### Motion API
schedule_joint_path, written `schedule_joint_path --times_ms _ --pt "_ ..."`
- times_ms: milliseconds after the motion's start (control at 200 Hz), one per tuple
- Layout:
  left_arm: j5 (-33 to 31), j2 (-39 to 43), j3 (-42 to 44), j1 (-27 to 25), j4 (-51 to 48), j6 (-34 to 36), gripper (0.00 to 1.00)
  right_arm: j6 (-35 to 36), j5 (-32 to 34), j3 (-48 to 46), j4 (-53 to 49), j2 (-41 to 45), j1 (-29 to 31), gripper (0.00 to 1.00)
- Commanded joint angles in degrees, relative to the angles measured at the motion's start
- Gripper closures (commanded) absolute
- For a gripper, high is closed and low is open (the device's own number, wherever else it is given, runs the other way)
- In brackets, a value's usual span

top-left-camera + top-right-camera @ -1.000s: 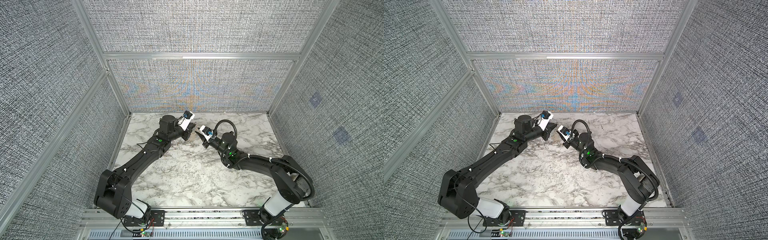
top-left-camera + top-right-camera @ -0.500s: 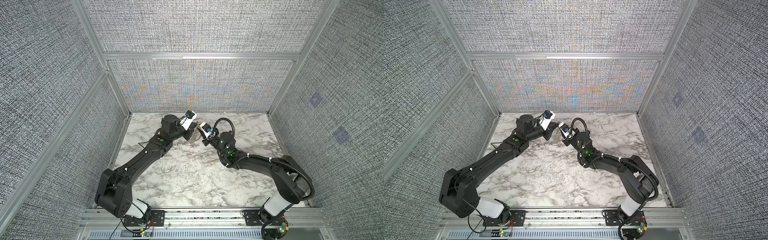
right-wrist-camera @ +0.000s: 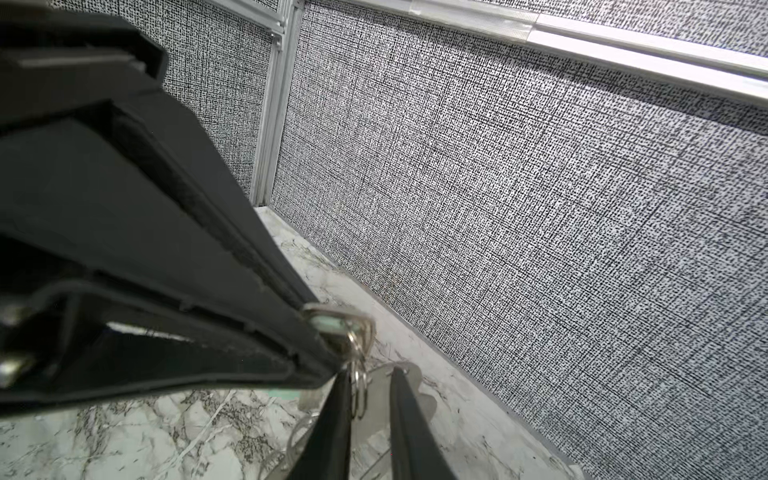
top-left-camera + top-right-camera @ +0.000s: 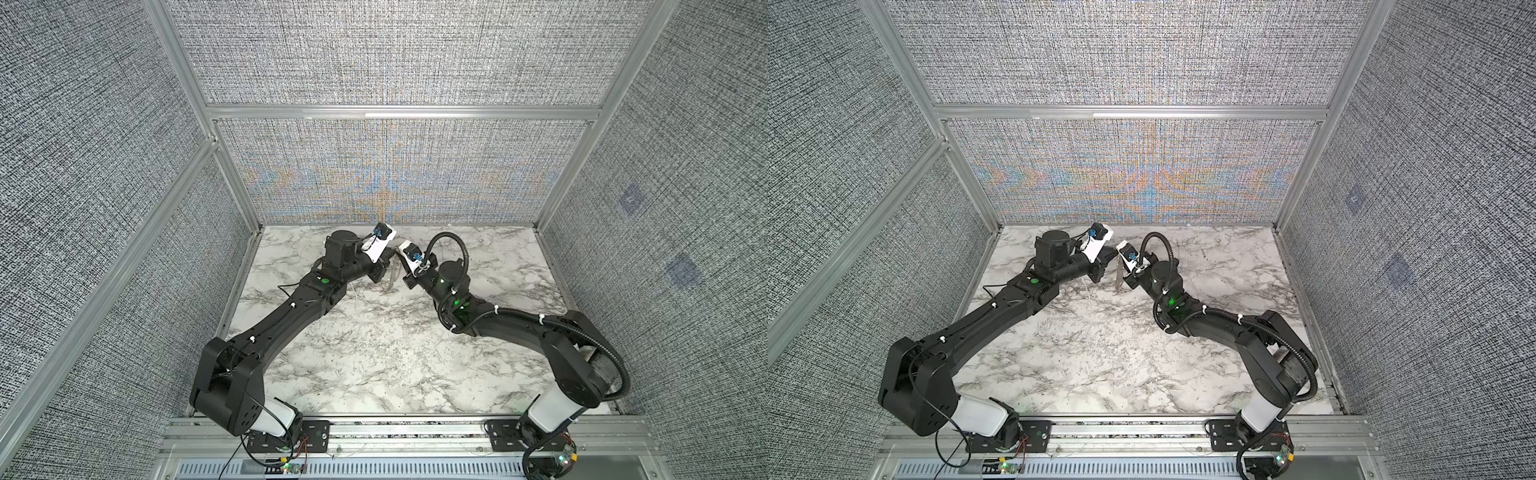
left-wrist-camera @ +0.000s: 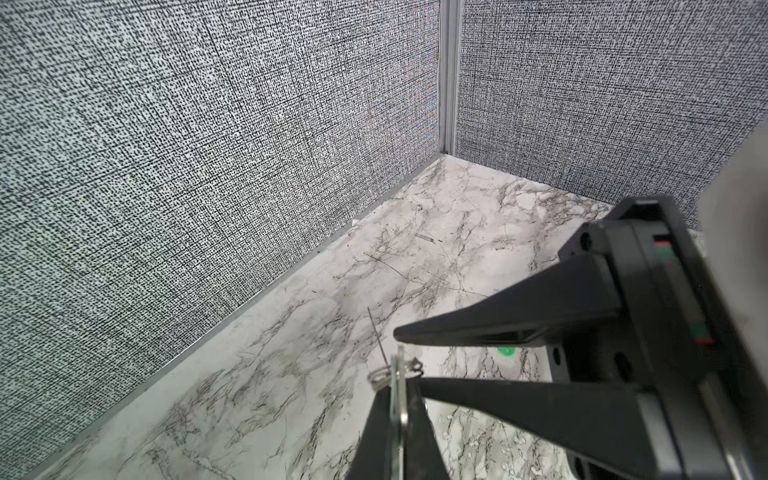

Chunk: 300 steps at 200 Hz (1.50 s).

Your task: Remove the keys from the keyring

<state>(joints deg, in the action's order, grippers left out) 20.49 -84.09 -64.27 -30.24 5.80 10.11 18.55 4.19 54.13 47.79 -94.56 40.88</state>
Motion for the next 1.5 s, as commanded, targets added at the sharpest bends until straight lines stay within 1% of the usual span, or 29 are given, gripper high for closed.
schedule_joint_path --times_ms 0,300,500,590,690,755,795,950,1146,1316,1496 --pt "-0.17 0.42 -0.58 0.0 0.98 0.61 1.0 0.3 -0.91 0.04 0.21 0.5 0.15 0.82" --pt "-0.7 0.5 -0.77 0.01 0.6 1.23 1.0 0.79 -3.06 0.1 -1.29 0.57 0.08 0.88" --pt "-1.22 0.42 -1.13 0.0 -0.24 1.84 1.0 1.46 -3.83 -0.16 -1.16 0.94 0.02 0.98" --pt "-1.8 0.41 -1.31 -0.02 -0.91 2.37 1.0 1.83 -3.83 -0.43 -1.07 1.19 -0.04 1.0" --pt "-2.91 0.38 -1.38 0.18 -1.73 3.18 1.0 1.77 -4.17 -0.64 -1.03 1.66 -0.27 1.0" --pt "-3.17 0.26 -1.64 0.35 -2.15 3.24 1.0 1.69 -5.55 -0.63 -0.29 2.0 -0.52 1.0" --pt "-3.17 0.24 -1.74 0.51 -2.28 3.08 1.0 1.42 -5.99 -2.65 0.42 2.09 -0.63 1.0" --pt "-3.67 -0.13 -1.84 0.88 -2.11 2.12 1.0 1.25 -7.83 -3.66 2.31 2.24 -0.8 1.0" --pt "-3.77 -0.7 -2.09 0.97 -1.85 1.02 1.0 1.57 -8.32 -4.27 4.09 2.19 -0.96 1.0" --pt "-3.7 -1.32 -1.92 0.97 -1.76 0.03 1.0 0.28 -8.7 -5.41 9.36 2.11 -1.32 1.0" --pt "-2.96 -2.48 -2.35 0.93 -1.6 -0.96 1.0 0.03 -9.87 -5.57 12.13 1.44 -1.4 1.0"
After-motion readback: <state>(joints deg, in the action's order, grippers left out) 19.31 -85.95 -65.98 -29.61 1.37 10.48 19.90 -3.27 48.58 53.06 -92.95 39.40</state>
